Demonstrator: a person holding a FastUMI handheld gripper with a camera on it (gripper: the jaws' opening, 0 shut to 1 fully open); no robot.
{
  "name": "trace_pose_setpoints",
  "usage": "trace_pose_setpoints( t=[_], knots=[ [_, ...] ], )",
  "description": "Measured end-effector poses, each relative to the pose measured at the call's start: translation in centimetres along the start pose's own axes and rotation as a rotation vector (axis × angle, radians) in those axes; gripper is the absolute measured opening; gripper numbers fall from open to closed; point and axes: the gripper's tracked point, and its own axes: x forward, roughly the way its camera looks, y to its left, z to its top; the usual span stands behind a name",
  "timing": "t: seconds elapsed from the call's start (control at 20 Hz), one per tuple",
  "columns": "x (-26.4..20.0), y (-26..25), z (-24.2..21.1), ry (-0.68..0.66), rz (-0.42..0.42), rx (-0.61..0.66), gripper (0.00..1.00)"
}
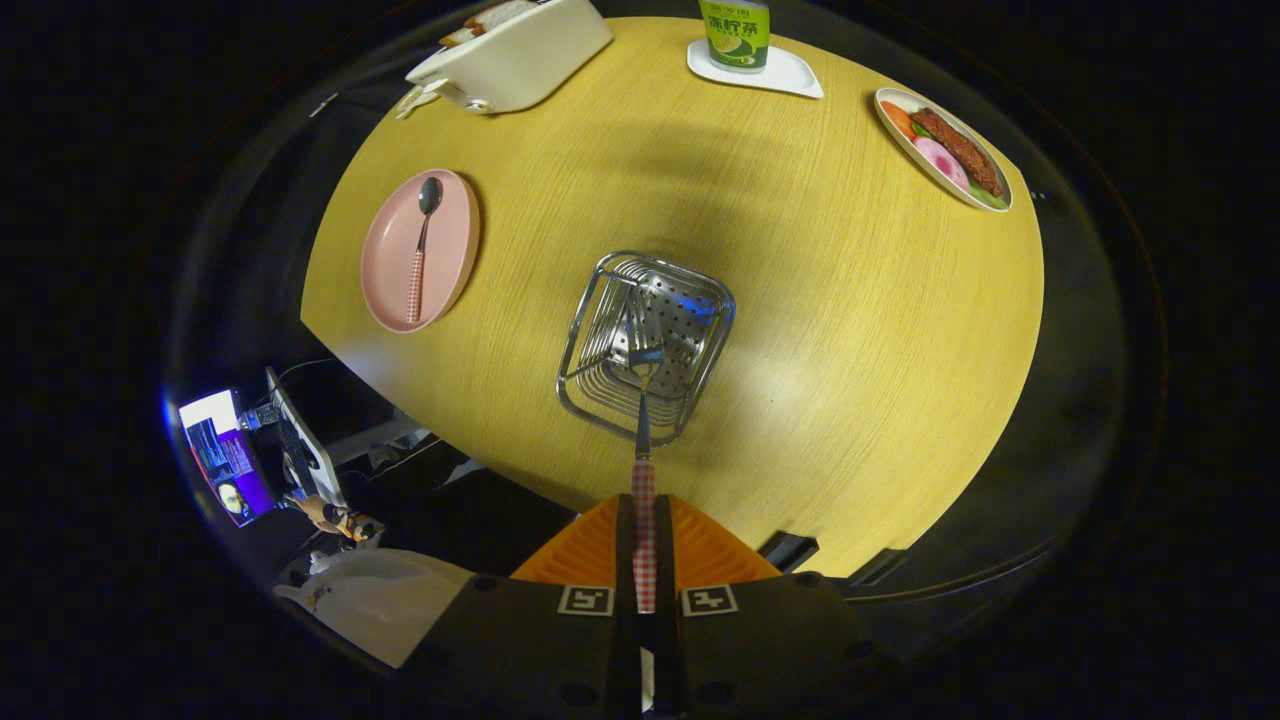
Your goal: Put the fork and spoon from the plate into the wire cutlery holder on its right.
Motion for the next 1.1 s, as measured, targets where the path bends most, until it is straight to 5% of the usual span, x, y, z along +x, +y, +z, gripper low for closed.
trace_pose_setpoints(
  t=[0.5,0.95,1.1],
  knots=[
    [1.4,0.4,1.2,0.137,0.035,0.068,0.12],
    [0.7,-0.6,1.3,0.115,0.023,0.116,0.12],
    [0.6,-0.1,2.0,0.091,0.033,0.113,0.20]
  ],
)
